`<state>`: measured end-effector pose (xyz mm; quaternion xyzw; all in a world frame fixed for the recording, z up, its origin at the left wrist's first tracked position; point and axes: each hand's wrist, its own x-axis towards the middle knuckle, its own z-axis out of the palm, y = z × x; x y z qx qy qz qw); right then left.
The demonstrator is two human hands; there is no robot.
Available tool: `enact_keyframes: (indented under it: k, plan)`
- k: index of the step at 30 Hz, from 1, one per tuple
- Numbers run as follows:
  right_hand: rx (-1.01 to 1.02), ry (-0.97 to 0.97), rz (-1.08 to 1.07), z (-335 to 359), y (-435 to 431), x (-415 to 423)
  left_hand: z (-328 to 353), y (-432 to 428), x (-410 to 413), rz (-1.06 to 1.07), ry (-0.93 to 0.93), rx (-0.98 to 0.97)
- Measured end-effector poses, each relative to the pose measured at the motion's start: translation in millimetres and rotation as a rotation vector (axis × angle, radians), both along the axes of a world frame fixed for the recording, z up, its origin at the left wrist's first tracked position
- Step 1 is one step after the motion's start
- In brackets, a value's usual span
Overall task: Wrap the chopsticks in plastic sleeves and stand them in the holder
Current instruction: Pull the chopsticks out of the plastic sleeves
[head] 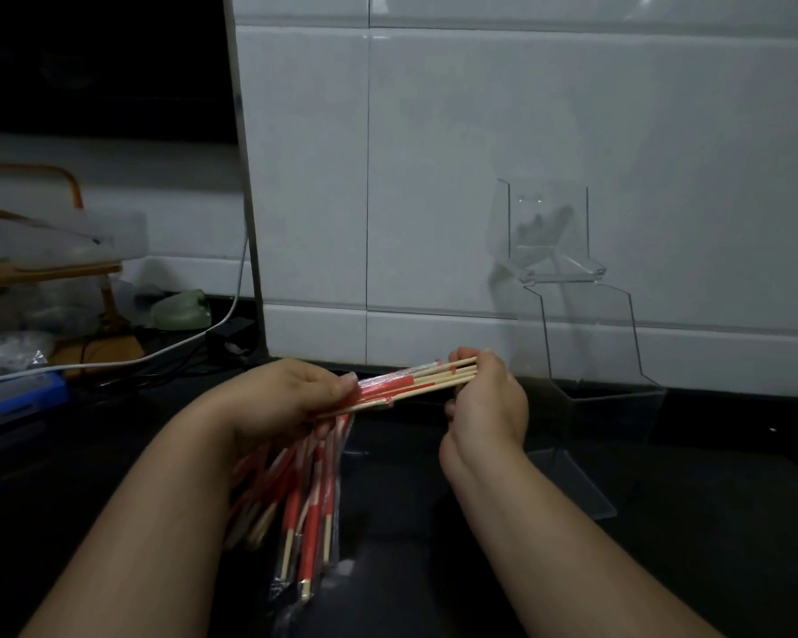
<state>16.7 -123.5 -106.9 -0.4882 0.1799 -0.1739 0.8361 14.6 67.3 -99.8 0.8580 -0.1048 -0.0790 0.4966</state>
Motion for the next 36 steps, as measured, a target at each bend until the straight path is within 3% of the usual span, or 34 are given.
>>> enact_keyframes:
  k: [5,10,17,20,23,28,32,36]
  plan:
    - [0.02,-0.02,-0.045,0.4,-3.6,1.6,4.9,8.6,-3.6,0.188,0.071,-0.094]
    - [0.06,-0.081,-0.032,2.6,-6.2,1.8,1.4,4.2,5.9,0.4,-0.019,-0.32]
    - [0.126,-0.215,0.302,3.8,3.7,-9.2,-8.3,-1.1,13.5,0.329,-0.038,-0.191]
    - [-0.117,-0.244,0.228,4.1,2.9,-10.5,-10.4,-2.1,16.6,0.335,-0.06,-0.178]
    - [-0.337,-0.375,0.024,6.3,-0.9,-11.4,-11.0,-1.5,17.0,0.482,-0.135,-0.232]
    - [-0.431,-0.592,-0.201,9.1,-3.8,-14.8,-6.6,6.5,19.9,0.862,-0.378,-0.119]
    - [-0.572,-0.494,-0.042,10.2,-7.3,-18.6,-3.3,12.1,17.4,0.897,-0.48,-0.034]
    - [-0.814,-0.299,0.203,8.3,-10.0,-13.7,-5.2,13.8,17.1,0.837,-0.403,0.227]
